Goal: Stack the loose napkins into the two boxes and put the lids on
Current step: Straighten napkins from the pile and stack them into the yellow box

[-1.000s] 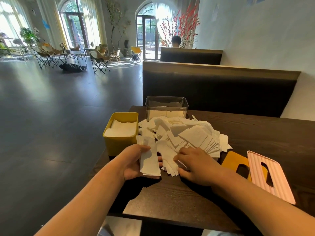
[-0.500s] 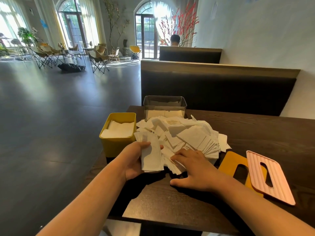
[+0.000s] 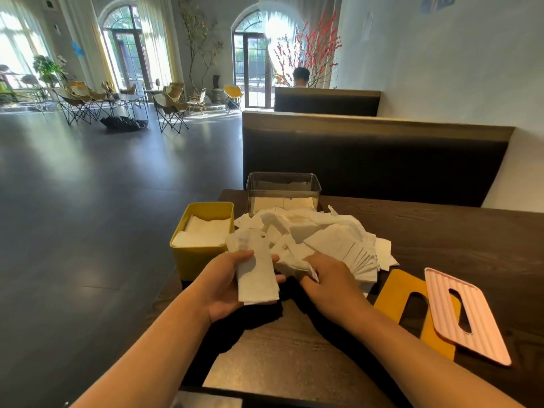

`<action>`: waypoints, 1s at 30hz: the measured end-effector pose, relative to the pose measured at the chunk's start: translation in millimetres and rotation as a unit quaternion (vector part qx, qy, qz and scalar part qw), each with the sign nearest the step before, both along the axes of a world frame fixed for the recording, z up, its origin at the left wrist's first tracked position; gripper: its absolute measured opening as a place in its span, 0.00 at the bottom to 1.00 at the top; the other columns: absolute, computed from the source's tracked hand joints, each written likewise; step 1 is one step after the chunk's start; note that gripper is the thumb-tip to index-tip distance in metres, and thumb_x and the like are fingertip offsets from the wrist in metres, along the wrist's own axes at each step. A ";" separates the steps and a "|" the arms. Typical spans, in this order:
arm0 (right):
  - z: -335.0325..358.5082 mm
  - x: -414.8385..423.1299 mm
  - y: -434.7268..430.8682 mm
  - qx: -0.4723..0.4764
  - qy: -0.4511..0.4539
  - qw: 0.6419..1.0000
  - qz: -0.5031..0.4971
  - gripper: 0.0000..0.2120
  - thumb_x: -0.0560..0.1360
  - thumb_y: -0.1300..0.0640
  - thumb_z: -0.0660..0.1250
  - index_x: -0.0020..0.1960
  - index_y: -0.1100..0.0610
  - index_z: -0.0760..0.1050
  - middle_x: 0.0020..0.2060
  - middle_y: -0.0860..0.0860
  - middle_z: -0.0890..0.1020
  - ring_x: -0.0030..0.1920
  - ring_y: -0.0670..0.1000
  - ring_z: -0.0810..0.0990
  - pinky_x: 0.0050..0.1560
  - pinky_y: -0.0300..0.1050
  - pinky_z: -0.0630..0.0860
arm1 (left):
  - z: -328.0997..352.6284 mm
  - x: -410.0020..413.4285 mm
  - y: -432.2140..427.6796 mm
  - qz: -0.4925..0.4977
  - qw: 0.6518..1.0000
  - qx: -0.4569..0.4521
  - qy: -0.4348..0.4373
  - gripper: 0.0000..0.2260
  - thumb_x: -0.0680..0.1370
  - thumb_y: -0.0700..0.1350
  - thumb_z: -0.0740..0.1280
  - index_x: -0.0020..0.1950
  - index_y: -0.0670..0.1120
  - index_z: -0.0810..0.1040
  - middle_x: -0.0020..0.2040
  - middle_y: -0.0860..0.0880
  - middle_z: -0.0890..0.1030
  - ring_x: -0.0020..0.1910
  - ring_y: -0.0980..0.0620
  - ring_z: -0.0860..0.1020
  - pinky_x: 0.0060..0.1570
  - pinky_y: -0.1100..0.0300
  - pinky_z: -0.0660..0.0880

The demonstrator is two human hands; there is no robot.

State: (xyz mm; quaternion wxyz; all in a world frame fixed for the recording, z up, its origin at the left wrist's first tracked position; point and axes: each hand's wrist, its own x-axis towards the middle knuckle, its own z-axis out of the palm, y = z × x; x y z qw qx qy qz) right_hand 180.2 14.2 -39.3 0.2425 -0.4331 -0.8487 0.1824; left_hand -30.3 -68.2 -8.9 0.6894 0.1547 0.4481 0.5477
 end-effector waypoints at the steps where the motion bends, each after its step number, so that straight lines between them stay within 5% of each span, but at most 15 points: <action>1: 6.3 2.2 1.7 -0.020 0.047 0.999 0.000 0.05 0.80 0.53 0.68 0.46 0.50 0.80 0.42 0.45 0.80 0.46 0.53 0.79 0.44 0.51 0.75 | -0.5 -2.5 -0.4 0.002 1.000 0.003 0.008 0.17 0.86 0.46 0.61 0.75 0.47 0.68 0.63 0.37 0.84 0.62 0.31 0.82 0.63 0.34 0.76; 4: 27.2 11.5 3.0 -0.130 0.201 0.971 0.001 0.06 0.82 0.53 0.68 0.51 0.49 0.84 0.46 0.49 0.85 0.48 0.54 0.83 0.48 0.54 0.83 | -1.7 -2.8 -2.9 0.009 0.999 -0.004 0.047 0.18 0.86 0.46 0.61 0.77 0.48 0.66 0.62 0.39 0.85 0.60 0.34 0.84 0.63 0.35 0.77; 7: 47.6 15.5 3.6 -0.338 0.344 0.876 -0.026 0.14 0.82 0.48 0.68 0.64 0.52 0.80 0.55 0.56 0.84 0.54 0.60 0.84 0.50 0.56 0.84 | 1.6 3.6 -3.0 0.014 0.996 -0.005 0.083 0.16 0.87 0.46 0.60 0.74 0.48 0.67 0.59 0.40 0.86 0.57 0.37 0.86 0.59 0.38 0.79; 11: 56.0 14.4 -2.4 -0.447 0.398 0.801 0.002 0.17 0.81 0.50 0.68 0.67 0.53 0.77 0.57 0.59 0.85 0.56 0.61 0.85 0.52 0.55 0.83 | 4.5 14.6 -2.2 0.017 0.995 -0.017 0.099 0.11 0.86 0.47 0.62 0.69 0.48 0.71 0.56 0.39 0.87 0.54 0.37 0.87 0.55 0.40 0.80; 16: 52.9 -4.4 -16.5 -0.454 0.371 0.810 -0.009 0.15 0.80 0.56 0.67 0.65 0.59 0.78 0.50 0.60 0.87 0.49 0.60 0.86 0.48 0.52 0.81 | 8.6 25.8 -4.8 0.018 0.993 0.004 0.118 0.07 0.85 0.48 0.64 0.62 0.50 0.78 0.51 0.41 0.88 0.55 0.37 0.84 0.53 0.43 0.81; 20: 63.3 3.6 -19.9 -0.510 0.362 0.779 0.035 0.17 0.77 0.56 0.69 0.65 0.56 0.75 0.47 0.59 0.85 0.42 0.57 0.85 0.40 0.51 0.81 | 2.4 11.5 -3.9 0.028 0.995 0.003 0.095 0.13 0.85 0.50 0.65 0.68 0.49 0.76 0.58 0.38 0.86 0.60 0.35 0.83 0.59 0.39 0.80; 24: 66.1 6.0 -18.0 -0.555 0.284 0.777 0.089 0.37 0.64 0.54 0.79 0.71 0.56 0.72 0.61 0.65 0.82 0.56 0.64 0.85 0.60 0.63 0.81 | -0.9 9.2 -8.9 -0.009 0.997 0.003 0.078 0.17 0.83 0.53 0.66 0.70 0.48 0.78 0.62 0.37 0.84 0.62 0.35 0.82 0.64 0.38 0.77; 30: 74.3 -11.6 -13.3 -0.501 0.222 0.833 0.074 0.16 0.78 0.55 0.73 0.65 0.53 0.77 0.55 0.57 0.86 0.54 0.58 0.86 0.58 0.55 0.82 | 1.7 19.9 -18.0 -0.074 0.996 0.045 0.019 0.22 0.80 0.61 0.65 0.65 0.48 0.86 0.67 0.37 0.82 0.66 0.36 0.79 0.69 0.40 0.73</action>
